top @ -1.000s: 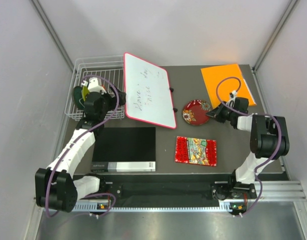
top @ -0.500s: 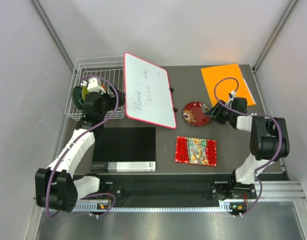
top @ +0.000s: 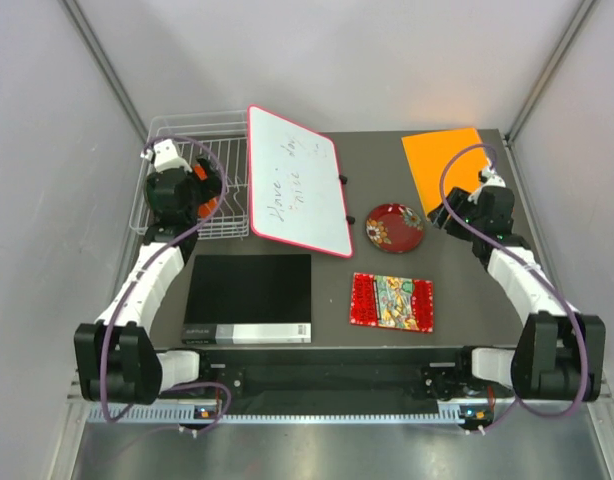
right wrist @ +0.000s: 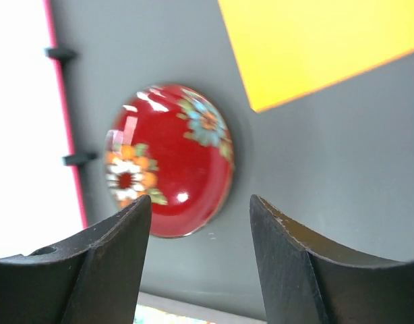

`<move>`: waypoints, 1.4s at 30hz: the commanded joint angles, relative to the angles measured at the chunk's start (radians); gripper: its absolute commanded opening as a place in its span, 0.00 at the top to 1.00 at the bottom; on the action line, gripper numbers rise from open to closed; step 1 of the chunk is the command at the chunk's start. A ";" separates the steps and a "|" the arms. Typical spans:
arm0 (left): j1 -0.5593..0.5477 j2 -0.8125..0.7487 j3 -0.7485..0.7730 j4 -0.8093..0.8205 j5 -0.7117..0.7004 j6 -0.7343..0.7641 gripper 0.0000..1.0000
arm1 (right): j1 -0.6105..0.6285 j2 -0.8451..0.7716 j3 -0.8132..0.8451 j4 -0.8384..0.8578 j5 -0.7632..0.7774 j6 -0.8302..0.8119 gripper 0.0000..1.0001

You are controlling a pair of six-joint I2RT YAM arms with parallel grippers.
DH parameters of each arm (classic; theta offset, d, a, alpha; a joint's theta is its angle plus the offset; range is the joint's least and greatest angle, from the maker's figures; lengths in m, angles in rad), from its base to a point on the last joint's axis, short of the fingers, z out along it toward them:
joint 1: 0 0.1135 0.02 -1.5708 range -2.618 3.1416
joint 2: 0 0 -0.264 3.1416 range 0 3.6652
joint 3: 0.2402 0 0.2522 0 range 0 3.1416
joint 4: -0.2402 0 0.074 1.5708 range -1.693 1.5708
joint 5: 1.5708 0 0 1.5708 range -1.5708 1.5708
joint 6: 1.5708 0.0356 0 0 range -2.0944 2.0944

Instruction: Unload the plates from the dish rack

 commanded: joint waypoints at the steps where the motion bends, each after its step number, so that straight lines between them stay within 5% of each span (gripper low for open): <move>1: 0.054 0.076 0.043 0.051 -0.076 0.057 0.04 | 0.023 -0.123 -0.013 -0.046 0.001 -0.012 0.40; 16: 0.116 0.386 0.105 0.229 -0.092 0.105 0.13 | 0.025 -0.183 -0.099 -0.041 -0.013 -0.015 0.44; 23: 0.117 0.446 0.099 0.278 -0.131 0.123 0.48 | 0.025 -0.128 -0.110 -0.011 -0.020 -0.017 0.50; 30: 0.116 0.434 0.037 0.334 -0.119 0.142 0.98 | 0.025 -0.093 -0.113 0.005 -0.031 -0.015 0.50; 35: 0.113 0.378 -0.001 0.378 -0.065 0.192 1.00 | 0.025 -0.094 -0.113 0.000 -0.031 -0.017 0.50; 42: 0.019 0.257 0.019 0.346 -0.247 0.349 1.00 | 0.025 -0.102 -0.121 -0.006 -0.025 -0.020 0.48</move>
